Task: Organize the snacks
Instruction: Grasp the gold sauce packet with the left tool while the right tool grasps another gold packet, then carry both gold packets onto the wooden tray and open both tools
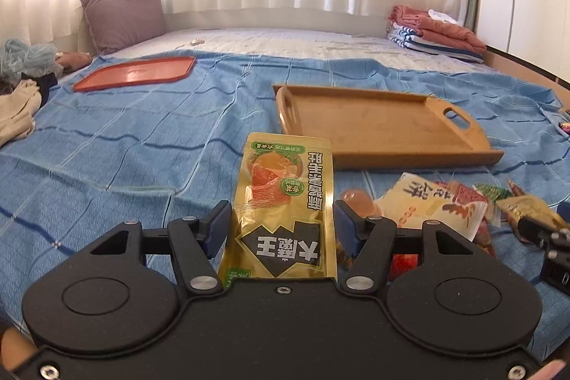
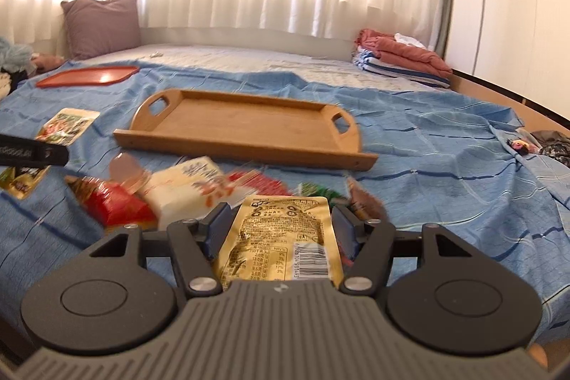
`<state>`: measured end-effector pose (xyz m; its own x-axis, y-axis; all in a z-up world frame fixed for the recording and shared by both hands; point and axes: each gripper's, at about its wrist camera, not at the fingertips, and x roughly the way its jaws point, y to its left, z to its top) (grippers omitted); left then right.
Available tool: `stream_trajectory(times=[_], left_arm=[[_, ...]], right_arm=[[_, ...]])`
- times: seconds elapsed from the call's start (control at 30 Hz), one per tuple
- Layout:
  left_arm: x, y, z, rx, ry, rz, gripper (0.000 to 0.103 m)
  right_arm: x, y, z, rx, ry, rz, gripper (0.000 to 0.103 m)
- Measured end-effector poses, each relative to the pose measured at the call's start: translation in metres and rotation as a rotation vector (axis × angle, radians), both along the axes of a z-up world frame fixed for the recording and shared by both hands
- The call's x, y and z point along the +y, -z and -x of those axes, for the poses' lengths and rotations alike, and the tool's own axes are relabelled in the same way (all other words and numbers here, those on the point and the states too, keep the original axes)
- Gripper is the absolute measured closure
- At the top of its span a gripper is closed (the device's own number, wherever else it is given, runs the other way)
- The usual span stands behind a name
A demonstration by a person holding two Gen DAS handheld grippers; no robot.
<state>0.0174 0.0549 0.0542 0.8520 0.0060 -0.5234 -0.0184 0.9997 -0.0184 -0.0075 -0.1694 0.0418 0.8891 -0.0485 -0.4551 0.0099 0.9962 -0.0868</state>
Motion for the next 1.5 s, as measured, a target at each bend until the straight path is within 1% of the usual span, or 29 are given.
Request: stream_trajectory(times=[0.1, 0.17, 0.37, 0.43, 0.5, 0.57, 0.73, 0.9, 1.0, 1.07, 1.17, 1.3, 1.43, 1.5], left_arm=[[0.000, -0.010, -0.009, -0.003, 0.022, 0.032, 0.044], [-0.001, -0.016, -0.018, 0.006, 0.036, 0.056, 0.044], [-0.014, -0.038, -0.057, 0.012, 0.078, 0.031, 0.044], [-0.019, -0.045, -0.076, 0.024, 0.097, 0.047, 0.044], [-0.023, -0.052, -0.101, 0.050, 0.111, 0.081, 0.044], [-0.027, -0.055, -0.127, 0.080, 0.120, 0.106, 0.044], [-0.039, -0.051, -0.189, 0.152, 0.119, 0.129, 0.044], [-0.057, -0.030, -0.244, 0.218, 0.088, 0.110, 0.044], [-0.065, -0.017, -0.267, 0.242, 0.067, 0.097, 0.044], [-0.071, -0.008, -0.278, 0.263, 0.060, 0.087, 0.044], [-0.076, 0.007, -0.284, 0.291, 0.055, 0.083, 0.044], [-0.083, 0.021, -0.289, 0.316, 0.055, 0.058, 0.044], [-0.087, 0.029, -0.291, 0.318, 0.056, 0.051, 0.044], [-0.089, 0.032, -0.290, 0.322, 0.058, 0.054, 0.043]], right_arm=[[-0.016, -0.010, -0.011, -0.022, 0.026, -0.031, 0.038], [-0.030, -0.018, -0.021, -0.029, 0.034, -0.074, 0.038], [-0.075, -0.037, -0.074, 0.025, 0.018, -0.297, 0.038], [-0.086, -0.042, -0.097, 0.033, 0.014, -0.315, 0.038], [-0.092, -0.047, -0.121, 0.048, 0.001, -0.301, 0.038], [-0.096, -0.051, -0.148, 0.088, -0.030, -0.305, 0.038], [-0.105, -0.049, -0.209, 0.165, -0.098, -0.372, 0.038], [-0.101, -0.032, -0.259, 0.231, -0.113, -0.356, 0.038], [-0.097, -0.018, -0.276, 0.258, -0.125, -0.340, 0.038], [-0.092, -0.009, -0.284, 0.271, -0.140, -0.311, 0.038], [-0.086, 0.000, -0.292, 0.291, -0.144, -0.279, 0.038], [-0.080, 0.011, -0.299, 0.308, -0.151, -0.251, 0.038], [-0.075, 0.019, -0.300, 0.318, -0.164, -0.214, 0.038], [-0.073, 0.023, -0.300, 0.317, -0.167, -0.211, 0.037]])
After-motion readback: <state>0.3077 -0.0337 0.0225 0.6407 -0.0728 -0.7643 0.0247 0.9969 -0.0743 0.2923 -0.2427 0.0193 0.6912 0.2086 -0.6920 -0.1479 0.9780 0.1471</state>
